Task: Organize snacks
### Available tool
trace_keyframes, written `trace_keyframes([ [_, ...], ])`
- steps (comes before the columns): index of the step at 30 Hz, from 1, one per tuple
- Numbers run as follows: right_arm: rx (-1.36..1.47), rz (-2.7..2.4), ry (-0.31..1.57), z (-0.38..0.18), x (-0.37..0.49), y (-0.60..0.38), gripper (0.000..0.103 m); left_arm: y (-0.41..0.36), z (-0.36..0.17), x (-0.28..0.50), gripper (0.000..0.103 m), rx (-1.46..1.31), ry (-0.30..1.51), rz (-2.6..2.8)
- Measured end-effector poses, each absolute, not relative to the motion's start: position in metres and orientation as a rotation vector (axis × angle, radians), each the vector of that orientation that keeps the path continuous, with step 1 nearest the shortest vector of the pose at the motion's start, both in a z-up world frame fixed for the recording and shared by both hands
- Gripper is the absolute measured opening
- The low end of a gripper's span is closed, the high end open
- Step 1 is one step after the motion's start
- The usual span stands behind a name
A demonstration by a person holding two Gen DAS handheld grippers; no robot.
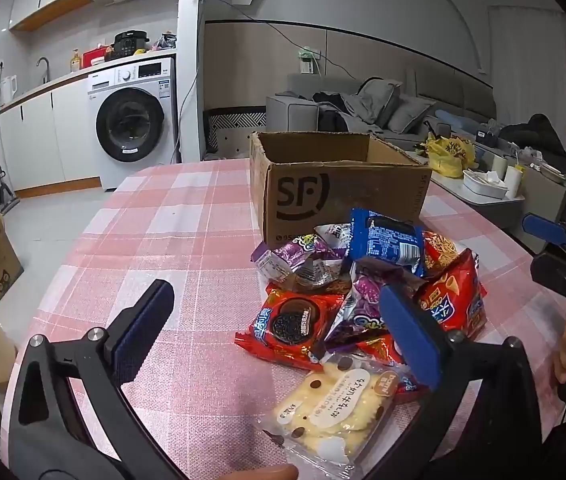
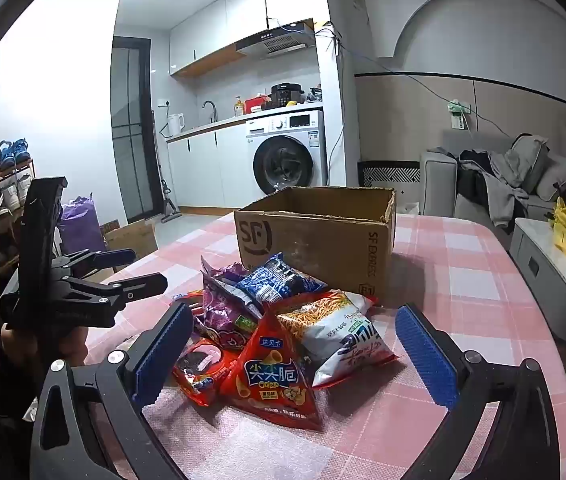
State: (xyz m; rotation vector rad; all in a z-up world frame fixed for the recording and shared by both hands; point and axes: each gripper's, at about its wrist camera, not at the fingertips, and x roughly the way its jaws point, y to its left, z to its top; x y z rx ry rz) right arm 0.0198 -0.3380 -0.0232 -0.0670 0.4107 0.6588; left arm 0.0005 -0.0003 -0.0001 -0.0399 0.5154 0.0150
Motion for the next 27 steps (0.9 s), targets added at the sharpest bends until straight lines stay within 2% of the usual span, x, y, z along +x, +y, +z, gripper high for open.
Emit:
trace_keyframes([
  [27, -0.073, 0.657, 0.416, -0.0242, 0.0211, -0.3363, 0.103, -0.0002, 0.0, 0.0002, 0.102, -0.044, 0.507, 0.015],
])
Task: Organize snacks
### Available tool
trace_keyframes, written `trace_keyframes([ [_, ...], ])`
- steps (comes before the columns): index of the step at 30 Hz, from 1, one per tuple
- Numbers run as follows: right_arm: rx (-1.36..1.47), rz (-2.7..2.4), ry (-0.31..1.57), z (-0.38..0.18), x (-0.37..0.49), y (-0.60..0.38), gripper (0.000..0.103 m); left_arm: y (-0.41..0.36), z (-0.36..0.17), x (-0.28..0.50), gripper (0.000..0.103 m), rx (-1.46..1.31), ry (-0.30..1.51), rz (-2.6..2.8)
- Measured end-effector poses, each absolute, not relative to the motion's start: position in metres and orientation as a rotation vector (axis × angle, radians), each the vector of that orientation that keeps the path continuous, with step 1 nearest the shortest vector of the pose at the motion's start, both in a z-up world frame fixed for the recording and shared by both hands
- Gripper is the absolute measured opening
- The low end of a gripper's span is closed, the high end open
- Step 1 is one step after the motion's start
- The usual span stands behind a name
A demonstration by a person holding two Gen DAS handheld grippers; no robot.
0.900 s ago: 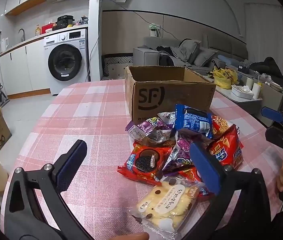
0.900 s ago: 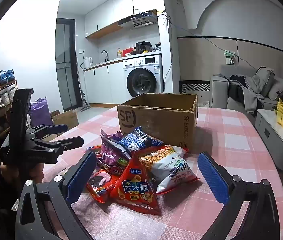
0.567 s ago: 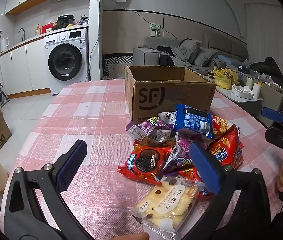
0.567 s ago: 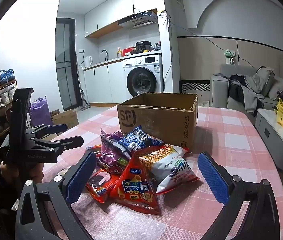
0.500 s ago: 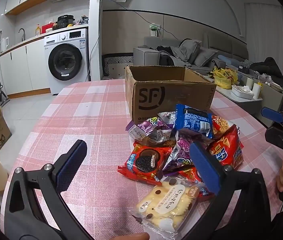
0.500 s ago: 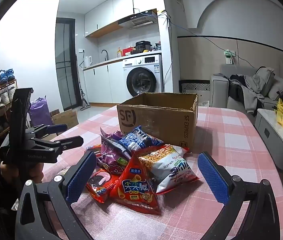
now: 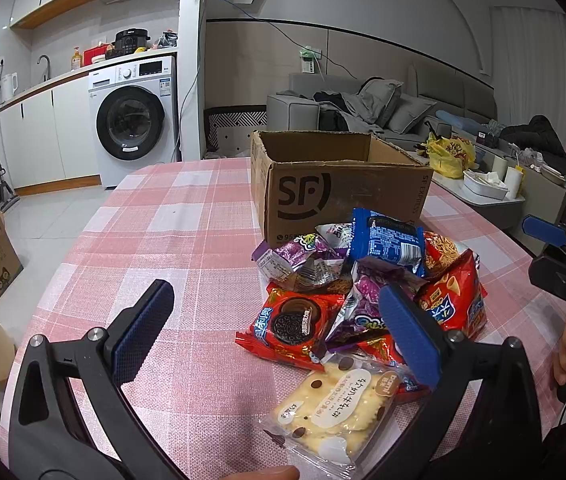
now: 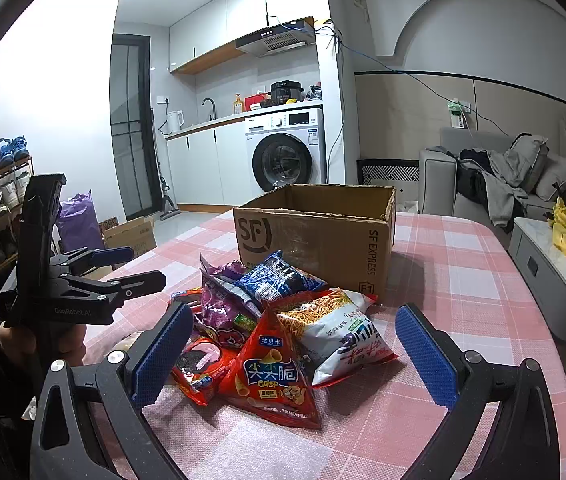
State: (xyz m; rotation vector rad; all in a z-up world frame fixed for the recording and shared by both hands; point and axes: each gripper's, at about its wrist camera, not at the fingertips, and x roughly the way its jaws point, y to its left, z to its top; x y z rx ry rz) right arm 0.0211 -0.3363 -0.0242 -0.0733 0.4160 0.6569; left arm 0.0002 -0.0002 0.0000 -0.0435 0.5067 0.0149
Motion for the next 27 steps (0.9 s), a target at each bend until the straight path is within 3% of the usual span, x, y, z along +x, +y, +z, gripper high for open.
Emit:
trace_keyframes([
  [27, -0.075, 0.636, 0.422, -0.0263, 0.0229, -0.341, 0.103, 0.0, 0.0, 0.0001, 0.102, -0.046, 0.507, 0.013],
])
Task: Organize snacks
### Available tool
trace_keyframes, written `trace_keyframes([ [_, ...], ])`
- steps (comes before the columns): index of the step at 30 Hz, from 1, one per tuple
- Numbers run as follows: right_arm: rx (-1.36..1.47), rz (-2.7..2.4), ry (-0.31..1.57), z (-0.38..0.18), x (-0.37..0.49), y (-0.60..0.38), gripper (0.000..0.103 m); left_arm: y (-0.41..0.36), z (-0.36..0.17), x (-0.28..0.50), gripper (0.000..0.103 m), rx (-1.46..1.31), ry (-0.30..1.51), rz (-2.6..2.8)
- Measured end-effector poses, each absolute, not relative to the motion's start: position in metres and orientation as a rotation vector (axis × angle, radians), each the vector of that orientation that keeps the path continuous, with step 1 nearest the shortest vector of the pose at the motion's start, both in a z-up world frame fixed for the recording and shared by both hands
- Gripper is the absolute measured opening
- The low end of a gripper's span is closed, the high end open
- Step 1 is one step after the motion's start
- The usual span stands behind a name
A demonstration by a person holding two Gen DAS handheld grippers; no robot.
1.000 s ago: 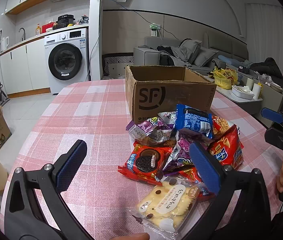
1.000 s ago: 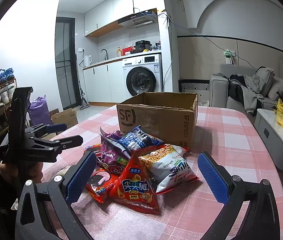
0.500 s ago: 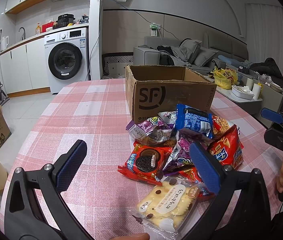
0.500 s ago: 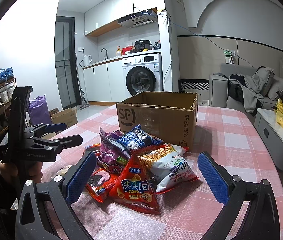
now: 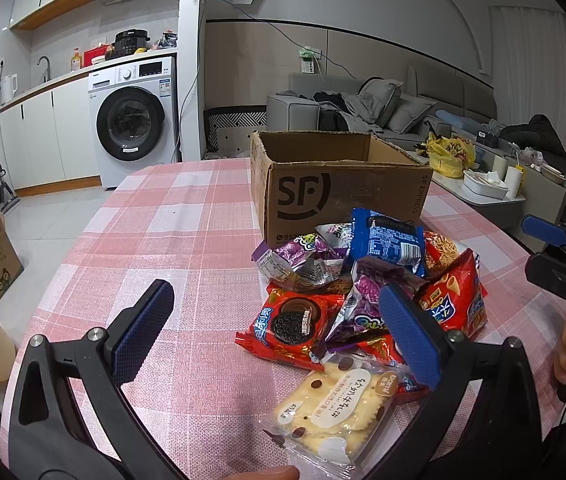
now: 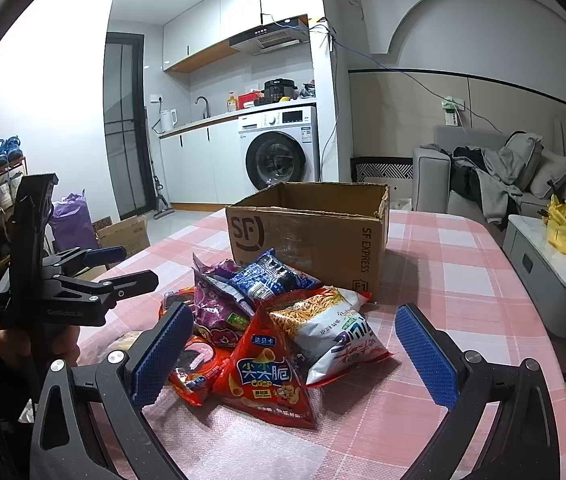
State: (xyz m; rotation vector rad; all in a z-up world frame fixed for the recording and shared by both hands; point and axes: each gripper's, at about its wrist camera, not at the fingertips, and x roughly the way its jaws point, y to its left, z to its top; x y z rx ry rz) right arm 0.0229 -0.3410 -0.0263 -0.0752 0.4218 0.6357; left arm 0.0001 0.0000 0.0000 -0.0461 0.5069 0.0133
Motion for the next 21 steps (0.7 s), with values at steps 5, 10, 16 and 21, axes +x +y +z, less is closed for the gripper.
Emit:
trace_keyframes([
  [5, -0.077, 0.63, 0.424, -0.025, 0.022, -0.34, 0.103, 0.0, 0.0, 0.0, 0.102, -0.047, 0.504, 0.013],
  [10, -0.079, 0.63, 0.425, -0.025, 0.022, -0.339, 0.103, 0.0, 0.0, 0.0, 0.102, -0.046, 0.502, 0.015],
  [16, -0.09, 0.615, 0.451, -0.026, 0.024, -0.337, 0.103, 0.002, 0.004, -0.003, 0.102, -0.048, 0.504, 0.015],
  [21, -0.093, 0.608, 0.514, -0.03, 0.035, -0.33, 0.103, 0.0, -0.003, 0.007, 0.102, -0.053, 0.516, 0.023],
])
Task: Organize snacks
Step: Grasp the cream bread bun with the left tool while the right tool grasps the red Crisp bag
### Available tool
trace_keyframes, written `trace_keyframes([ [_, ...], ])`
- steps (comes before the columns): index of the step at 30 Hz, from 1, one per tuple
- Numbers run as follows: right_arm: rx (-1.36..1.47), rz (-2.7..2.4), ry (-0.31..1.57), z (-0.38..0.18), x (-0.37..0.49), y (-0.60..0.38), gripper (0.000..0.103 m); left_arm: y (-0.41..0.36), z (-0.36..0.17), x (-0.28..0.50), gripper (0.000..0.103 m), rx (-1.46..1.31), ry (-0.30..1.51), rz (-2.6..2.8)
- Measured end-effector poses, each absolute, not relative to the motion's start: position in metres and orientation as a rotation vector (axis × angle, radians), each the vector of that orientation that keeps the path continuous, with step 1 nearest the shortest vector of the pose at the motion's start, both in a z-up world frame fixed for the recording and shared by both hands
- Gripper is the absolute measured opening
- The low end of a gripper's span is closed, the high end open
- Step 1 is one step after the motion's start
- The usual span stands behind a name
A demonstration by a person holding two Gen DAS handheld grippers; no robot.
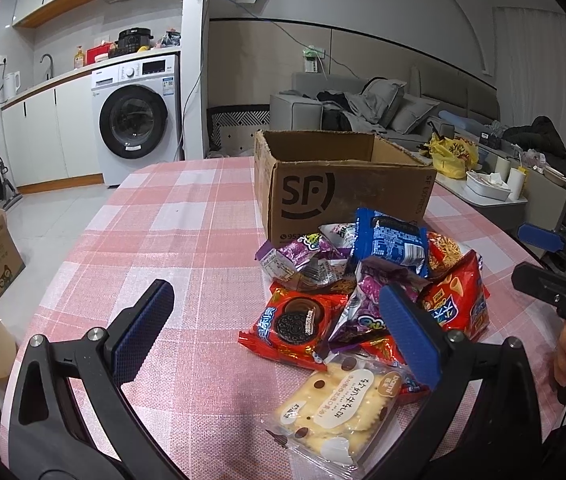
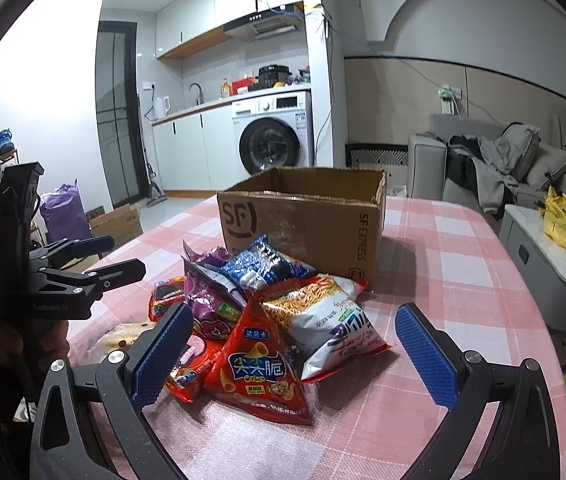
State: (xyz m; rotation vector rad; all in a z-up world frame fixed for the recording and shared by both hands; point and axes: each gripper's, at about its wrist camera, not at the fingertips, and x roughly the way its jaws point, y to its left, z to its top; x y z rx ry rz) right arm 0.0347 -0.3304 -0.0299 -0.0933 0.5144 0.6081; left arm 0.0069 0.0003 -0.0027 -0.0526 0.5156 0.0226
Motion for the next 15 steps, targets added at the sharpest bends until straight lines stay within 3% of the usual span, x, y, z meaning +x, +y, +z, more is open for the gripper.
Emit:
trace_keyframes([
  [10, -0.097, 0.638, 0.622, -0.037, 0.043, -0.322, 0.101, 0.008, -0.007, -0.001, 0.102, -0.052, 0.591, -0.023],
  [13, -0.118, 0.647, 0.648, -0.04, 0.042, -0.317, 0.089, 0.003, -0.01, -0.005, 0.102, -0.006, 0.612, -0.017],
  [15, -0.122, 0.66, 0.665, -0.042, 0.043, -0.314, 0.087, 0.001, -0.013, -0.006, 0.102, 0.01, 0.637, -0.033],
])
